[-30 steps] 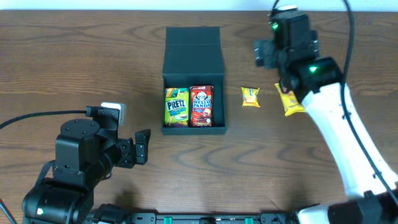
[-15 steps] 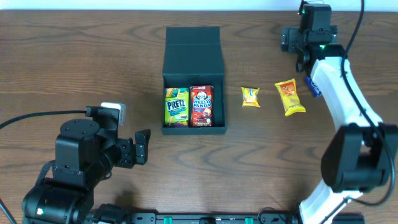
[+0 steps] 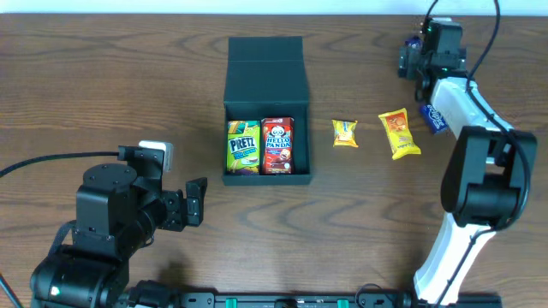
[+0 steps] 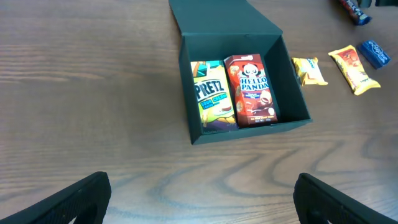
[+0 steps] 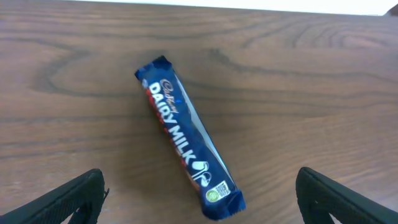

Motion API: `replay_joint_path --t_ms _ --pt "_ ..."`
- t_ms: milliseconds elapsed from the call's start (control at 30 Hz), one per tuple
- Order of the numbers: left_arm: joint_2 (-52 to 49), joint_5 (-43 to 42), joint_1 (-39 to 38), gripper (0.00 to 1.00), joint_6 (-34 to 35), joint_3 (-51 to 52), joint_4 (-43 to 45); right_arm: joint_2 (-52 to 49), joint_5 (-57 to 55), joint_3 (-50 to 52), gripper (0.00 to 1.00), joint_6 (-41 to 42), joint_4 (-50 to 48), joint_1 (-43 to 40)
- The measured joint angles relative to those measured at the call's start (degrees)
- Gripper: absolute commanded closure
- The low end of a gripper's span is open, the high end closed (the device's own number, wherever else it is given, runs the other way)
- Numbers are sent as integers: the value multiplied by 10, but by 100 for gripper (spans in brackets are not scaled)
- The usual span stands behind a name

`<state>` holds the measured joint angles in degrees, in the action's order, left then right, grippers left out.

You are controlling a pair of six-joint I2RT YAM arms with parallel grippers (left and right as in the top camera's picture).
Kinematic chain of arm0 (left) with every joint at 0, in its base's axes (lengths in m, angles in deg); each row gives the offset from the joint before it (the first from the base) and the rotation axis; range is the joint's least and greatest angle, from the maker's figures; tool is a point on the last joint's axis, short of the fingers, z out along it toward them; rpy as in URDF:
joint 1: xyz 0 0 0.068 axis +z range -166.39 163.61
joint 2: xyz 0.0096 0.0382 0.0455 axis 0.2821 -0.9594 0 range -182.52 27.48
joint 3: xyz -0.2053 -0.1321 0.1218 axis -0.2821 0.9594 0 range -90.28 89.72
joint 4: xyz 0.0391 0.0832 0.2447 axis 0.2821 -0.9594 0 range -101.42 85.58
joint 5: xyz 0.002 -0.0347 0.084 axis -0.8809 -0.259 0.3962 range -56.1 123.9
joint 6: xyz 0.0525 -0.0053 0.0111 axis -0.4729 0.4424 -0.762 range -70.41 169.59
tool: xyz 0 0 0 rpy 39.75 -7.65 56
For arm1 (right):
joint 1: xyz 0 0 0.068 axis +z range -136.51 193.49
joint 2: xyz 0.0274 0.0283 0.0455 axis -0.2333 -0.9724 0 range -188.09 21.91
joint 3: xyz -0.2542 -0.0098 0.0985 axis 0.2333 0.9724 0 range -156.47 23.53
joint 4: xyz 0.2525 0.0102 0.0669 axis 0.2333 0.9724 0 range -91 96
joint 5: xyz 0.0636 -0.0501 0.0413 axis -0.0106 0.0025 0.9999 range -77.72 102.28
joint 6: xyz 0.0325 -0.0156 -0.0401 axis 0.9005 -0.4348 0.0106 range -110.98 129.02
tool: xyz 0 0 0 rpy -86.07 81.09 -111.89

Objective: Pack container
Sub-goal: 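Move the right gripper to the blue Dairy Milk bar, then grasp the Dairy Milk bar with the right gripper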

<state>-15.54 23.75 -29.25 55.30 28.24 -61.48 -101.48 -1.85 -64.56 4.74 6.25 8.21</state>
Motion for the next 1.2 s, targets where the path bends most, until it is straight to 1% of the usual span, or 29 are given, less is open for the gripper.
replay_joint_path --t_ms 200,333,433,633,733,1033,1100,1200 --pt "0 0 0 5 0 0 0 -28 22 0 7 -2 -16 -25" --pt "0 0 0 5 0 0 0 -49 31 0 8 -2 -24 -31" --pt "0 0 0 5 0 0 0 -62 36 0 11 -2 -28 -32" --pt "0 0 0 5 0 0 0 -79 44 -1 31 -4 -34 -32" --pt "0 0 0 5 0 0 0 -80 45 -1 45 -3 -34 -32" --pt "0 0 0 5 0 0 0 -82 47 -1 75 5 -34 -32" --pt "0 0 0 5 0 0 0 -82 47 -1 78 11 -34 -32" --pt "0 0 0 5 0 0 0 -82 47 -1 78 23 -34 -32"
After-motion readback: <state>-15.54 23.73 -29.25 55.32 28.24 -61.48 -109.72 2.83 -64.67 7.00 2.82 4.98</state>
